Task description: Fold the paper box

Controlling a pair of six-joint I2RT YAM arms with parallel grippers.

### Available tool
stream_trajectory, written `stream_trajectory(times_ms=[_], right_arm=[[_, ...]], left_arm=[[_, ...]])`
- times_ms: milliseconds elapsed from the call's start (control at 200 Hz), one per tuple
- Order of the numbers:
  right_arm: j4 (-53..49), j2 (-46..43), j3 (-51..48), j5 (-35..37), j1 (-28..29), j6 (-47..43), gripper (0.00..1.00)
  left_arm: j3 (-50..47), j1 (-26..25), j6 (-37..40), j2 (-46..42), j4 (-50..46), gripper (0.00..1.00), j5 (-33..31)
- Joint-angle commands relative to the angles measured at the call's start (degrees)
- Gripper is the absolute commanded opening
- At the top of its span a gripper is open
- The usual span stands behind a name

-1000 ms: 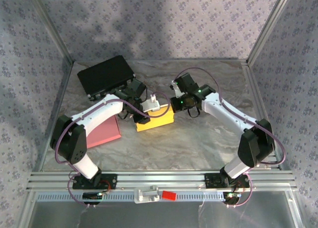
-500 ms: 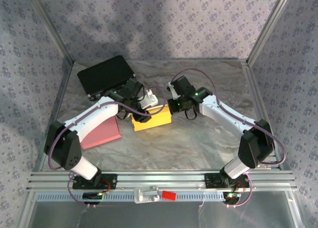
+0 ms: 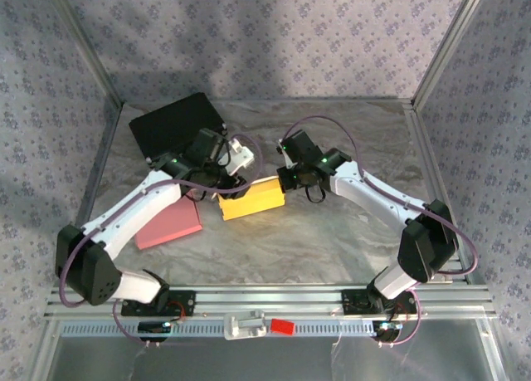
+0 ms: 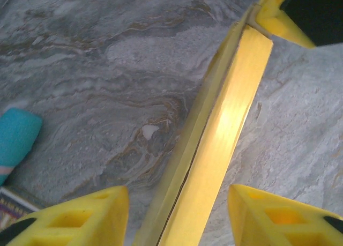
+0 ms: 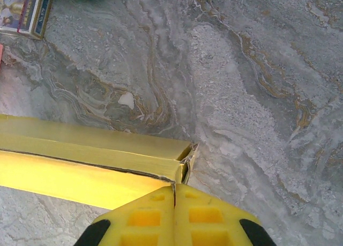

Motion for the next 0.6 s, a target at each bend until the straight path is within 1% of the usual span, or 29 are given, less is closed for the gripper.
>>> stream_trajectory(times_ms=[0,90,160,240,280,340,430,505,595], right_arm=[[-2.73,0.37,0.21,1.21,0.76,1.57,0.00],[-3.44,0.90,1.03,1.56,0.90,2.03,0.00],[-3.59,1.28,1.41,1.52,0.90,2.16,0.00],[-4.27,1.94,2.30,1.13,0.90,2.12,0.00],[-4.58,2.25,2.74,1.14,0.90,2.12,0.00],[-4.50,2.26,2.84,1.14,0.89,2.03,0.00],[-4.36,2.09,2.87,1.00,0.90,1.98,0.00],[-4.57,2.26,3.11,0.86,0.90,1.95,0.00],[-4.51,2.26,3.09,0.64,0.84,1.92,0.00]], left_arm=[[0.18,1.26,-9.34,-3.77,-4.25,0.45,-3.79],[0.46,2.48,-14.83,-5.40,-10.44,0.38,-6.98],[0.07,3.39,-17.39,-6.26,-15.46,0.35,-7.72],[-0.52,4.22,-18.19,-6.78,-20.07,0.33,-6.66],[-0.91,4.28,-18.22,-7.09,-21.65,0.34,-5.90],[-1.37,4.72,-18.45,-7.70,-22.40,0.37,-4.78],[-1.42,5.65,-19.65,-8.06,-21.09,0.42,-3.49],[-1.34,6.66,-22.10,-7.41,-19.68,0.45,-1.43],[-1.34,7.35,-24.46,-5.76,-18.94,0.46,-0.66]])
